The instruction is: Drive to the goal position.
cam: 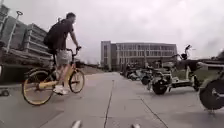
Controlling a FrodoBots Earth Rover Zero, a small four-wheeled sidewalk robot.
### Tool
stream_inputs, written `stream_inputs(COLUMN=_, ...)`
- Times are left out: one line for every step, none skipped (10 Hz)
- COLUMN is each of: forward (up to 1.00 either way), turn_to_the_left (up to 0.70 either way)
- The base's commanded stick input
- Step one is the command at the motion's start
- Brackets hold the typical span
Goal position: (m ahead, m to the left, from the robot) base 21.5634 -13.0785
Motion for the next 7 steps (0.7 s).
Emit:
stream_inputs(forward=0.70, turn_to_the_left=0.00)
stream_inputs(forward=0.70, turn_to_the_left=0.00)
stream_inputs(forward=0.70, turn_to_the_left=0.00)
stream_inputs(forward=0.70, turn_to_the_left=-0.20)
stream_inputs(forward=0.70, turn_to_the_left=-0.33)
stream_inputs(forward=0.70, turn_to_the_left=-0.11)
stream_inputs(forward=0.70, turn_to_the_left=0.00)
